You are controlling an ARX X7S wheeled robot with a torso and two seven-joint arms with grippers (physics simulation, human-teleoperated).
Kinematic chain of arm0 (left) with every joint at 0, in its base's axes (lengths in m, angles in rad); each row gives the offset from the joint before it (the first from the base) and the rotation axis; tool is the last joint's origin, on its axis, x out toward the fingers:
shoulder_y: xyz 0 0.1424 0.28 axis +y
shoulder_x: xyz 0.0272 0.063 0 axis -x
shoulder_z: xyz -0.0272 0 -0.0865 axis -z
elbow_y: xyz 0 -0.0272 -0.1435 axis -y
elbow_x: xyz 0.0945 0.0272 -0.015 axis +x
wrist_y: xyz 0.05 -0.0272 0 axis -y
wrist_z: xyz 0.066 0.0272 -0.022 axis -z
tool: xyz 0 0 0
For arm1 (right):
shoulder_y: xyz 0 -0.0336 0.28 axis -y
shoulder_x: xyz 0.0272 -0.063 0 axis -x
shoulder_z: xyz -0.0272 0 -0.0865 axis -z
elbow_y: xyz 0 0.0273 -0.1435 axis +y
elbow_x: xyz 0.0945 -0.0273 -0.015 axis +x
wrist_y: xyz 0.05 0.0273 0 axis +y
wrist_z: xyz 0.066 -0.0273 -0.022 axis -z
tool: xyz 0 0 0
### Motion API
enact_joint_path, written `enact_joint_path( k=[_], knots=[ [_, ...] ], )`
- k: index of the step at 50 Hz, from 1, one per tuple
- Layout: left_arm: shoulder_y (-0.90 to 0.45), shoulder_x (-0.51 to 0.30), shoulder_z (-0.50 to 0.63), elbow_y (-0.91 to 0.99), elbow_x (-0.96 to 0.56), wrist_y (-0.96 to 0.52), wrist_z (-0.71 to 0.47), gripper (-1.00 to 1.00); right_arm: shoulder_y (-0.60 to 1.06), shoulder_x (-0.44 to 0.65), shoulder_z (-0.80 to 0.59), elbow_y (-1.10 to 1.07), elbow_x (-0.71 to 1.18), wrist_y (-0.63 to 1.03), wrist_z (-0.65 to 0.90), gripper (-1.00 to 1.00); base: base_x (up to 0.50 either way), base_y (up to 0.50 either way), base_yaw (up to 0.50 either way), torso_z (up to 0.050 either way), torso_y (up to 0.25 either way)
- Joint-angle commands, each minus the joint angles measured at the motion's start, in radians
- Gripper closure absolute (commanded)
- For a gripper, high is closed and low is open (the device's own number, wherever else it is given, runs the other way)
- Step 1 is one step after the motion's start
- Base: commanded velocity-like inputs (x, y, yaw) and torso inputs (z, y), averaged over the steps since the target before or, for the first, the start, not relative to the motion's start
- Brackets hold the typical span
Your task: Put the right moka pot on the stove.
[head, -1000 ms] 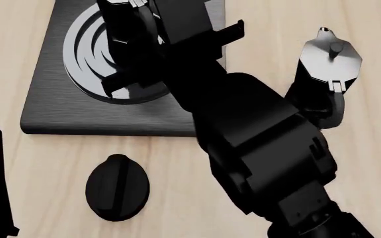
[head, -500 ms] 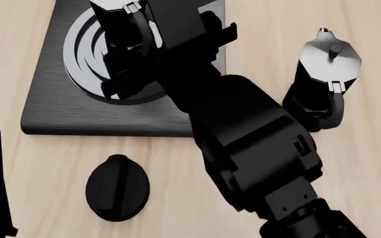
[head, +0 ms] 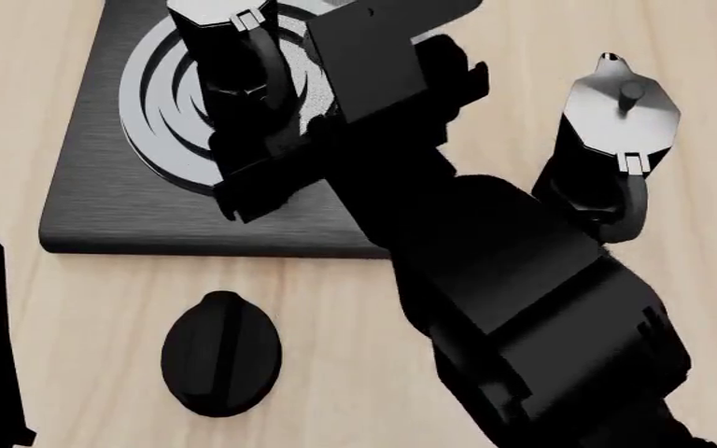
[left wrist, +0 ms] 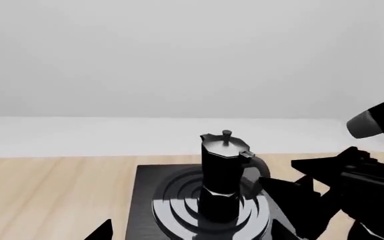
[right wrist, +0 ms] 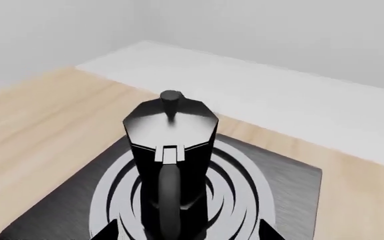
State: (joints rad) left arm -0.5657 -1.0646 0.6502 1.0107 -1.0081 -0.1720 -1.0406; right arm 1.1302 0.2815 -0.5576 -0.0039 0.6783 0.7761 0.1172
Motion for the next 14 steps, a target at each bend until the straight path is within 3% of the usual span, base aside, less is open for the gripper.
enact_joint_path(
  k=[1, 14],
  knots=[
    [-0.003, 0.001, 0.009, -0.005, 0.002, -0.003, -0.001, -1.00, -0.040, 0.113, 0.099, -0.333, 0.152, 0.191, 0.135, -1.00, 0.00, 0.00, 0.00, 0.000, 0.000],
    [-0.009, 0.001, 0.013, -0.012, -0.012, -0.004, -0.005, -1.00, -0.042, 0.199, 0.318, -0.615, 0.462, 0.397, 0.348, -1.00, 0.00, 0.00, 0.00, 0.000, 0.000]
  ],
)
